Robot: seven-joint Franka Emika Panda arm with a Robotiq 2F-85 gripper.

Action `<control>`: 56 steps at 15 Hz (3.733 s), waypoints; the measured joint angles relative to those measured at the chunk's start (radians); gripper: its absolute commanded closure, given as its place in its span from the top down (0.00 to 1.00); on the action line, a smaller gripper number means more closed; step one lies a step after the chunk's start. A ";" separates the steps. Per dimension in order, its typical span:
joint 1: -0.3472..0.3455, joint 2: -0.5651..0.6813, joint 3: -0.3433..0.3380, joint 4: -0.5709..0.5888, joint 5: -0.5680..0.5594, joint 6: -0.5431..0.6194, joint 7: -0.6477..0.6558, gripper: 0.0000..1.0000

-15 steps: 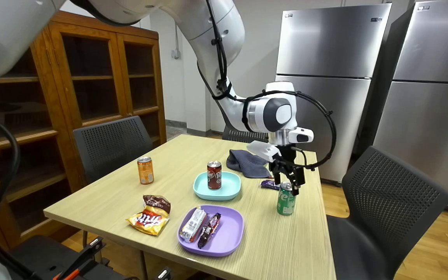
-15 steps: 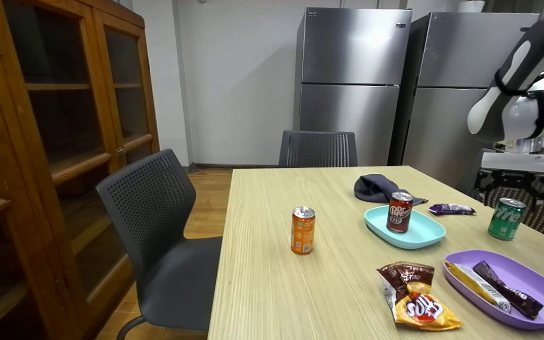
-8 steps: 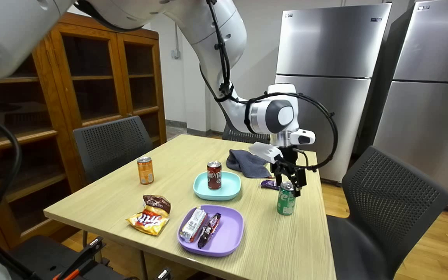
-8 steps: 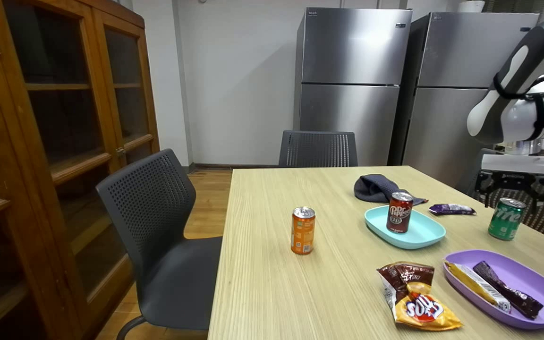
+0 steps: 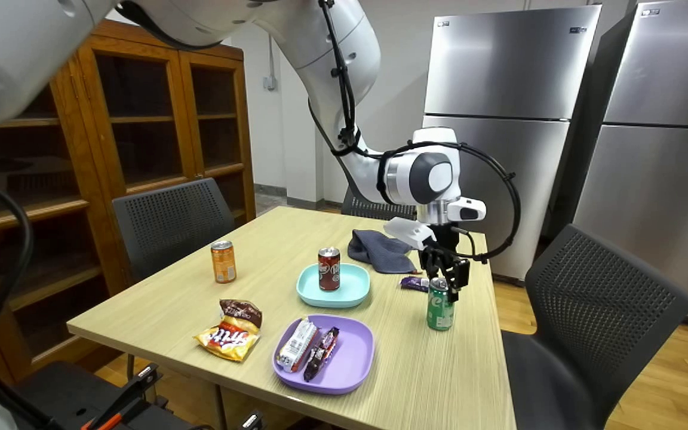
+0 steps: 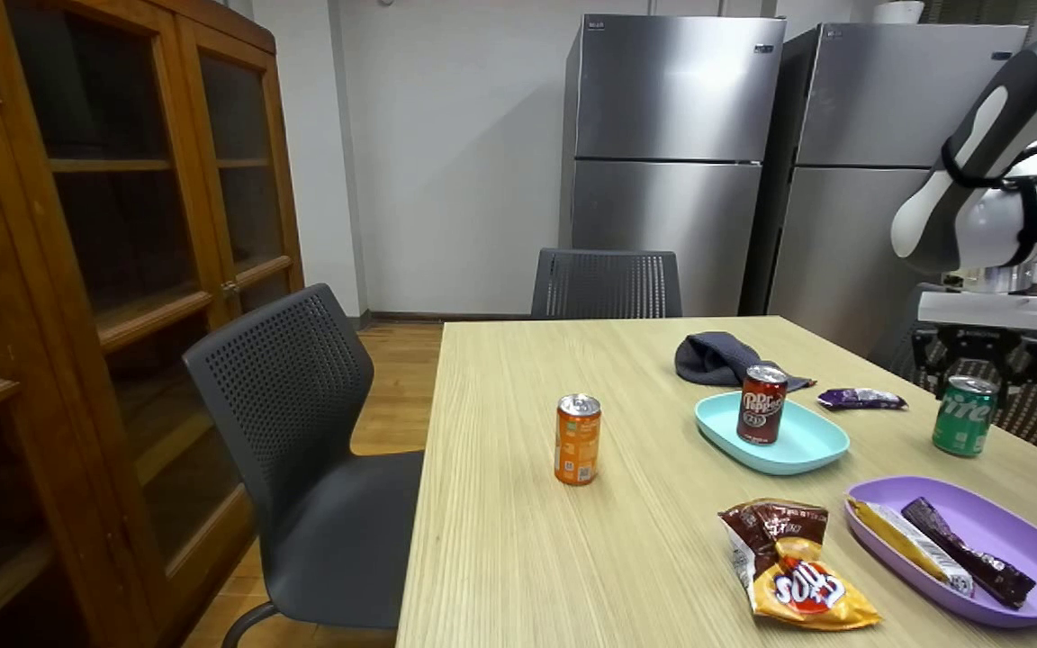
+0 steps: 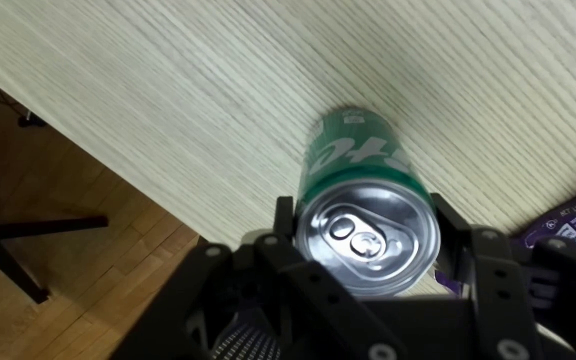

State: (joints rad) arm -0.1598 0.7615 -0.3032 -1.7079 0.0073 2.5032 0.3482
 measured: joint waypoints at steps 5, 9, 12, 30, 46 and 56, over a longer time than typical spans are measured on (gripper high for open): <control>0.000 0.000 0.000 0.000 0.002 0.000 0.000 0.40; -0.001 -0.008 0.010 -0.001 0.011 0.002 -0.007 0.40; -0.001 -0.032 0.026 -0.008 0.021 0.002 -0.021 0.40; 0.026 -0.210 0.114 -0.154 0.079 -0.001 -0.051 0.40; 0.182 -0.282 0.112 -0.286 0.079 0.001 0.238 0.40; 0.224 -0.258 0.103 -0.277 0.062 0.004 0.421 0.40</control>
State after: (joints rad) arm 0.0643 0.5032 -0.2005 -1.9847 0.0693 2.5069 0.7691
